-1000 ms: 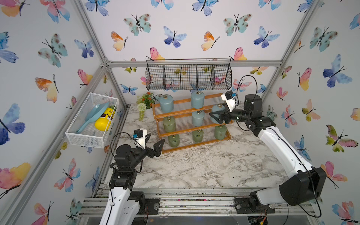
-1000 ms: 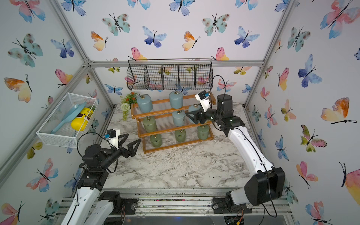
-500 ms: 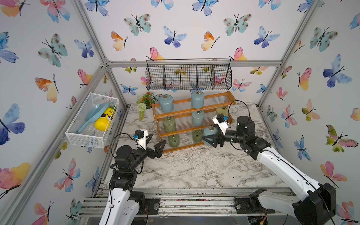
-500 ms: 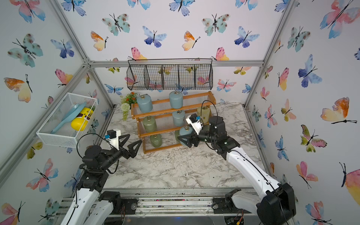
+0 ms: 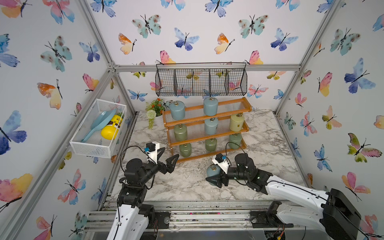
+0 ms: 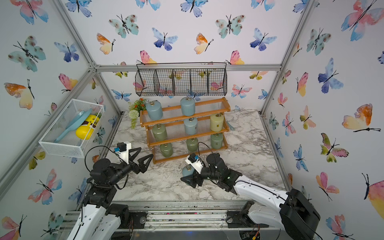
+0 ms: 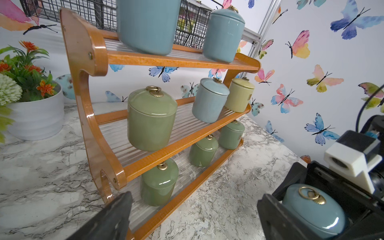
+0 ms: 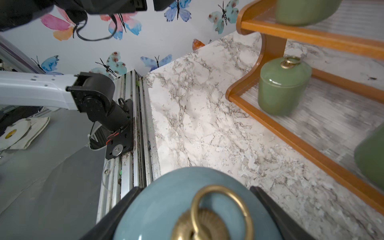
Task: Remove the tea canisters from the shelf
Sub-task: Place the tea canister at the center of the board.
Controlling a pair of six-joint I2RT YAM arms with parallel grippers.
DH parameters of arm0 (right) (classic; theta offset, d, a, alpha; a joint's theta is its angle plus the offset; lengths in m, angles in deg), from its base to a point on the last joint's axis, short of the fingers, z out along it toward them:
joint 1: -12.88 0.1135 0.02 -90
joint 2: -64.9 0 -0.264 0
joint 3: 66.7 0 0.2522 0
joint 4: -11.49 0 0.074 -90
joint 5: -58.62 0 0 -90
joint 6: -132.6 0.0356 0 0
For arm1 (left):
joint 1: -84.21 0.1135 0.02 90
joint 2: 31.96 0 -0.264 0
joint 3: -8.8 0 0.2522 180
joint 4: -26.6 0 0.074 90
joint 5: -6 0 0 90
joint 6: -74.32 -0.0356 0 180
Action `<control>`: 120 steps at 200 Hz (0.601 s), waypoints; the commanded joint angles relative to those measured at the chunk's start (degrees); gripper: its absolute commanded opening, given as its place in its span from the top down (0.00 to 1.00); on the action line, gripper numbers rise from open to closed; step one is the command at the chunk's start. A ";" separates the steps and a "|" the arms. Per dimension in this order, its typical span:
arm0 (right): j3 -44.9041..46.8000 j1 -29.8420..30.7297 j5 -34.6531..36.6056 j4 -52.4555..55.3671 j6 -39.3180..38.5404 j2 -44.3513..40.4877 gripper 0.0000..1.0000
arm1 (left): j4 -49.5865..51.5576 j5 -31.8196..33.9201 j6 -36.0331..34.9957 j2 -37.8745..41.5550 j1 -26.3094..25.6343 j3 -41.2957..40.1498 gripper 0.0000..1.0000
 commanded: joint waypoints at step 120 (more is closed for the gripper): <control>10.60 12.01 17.79 -29.29 3.77 12.81 0.36 | -5.46 9.19 -0.44 -7.58 -11.48 0.03 0.02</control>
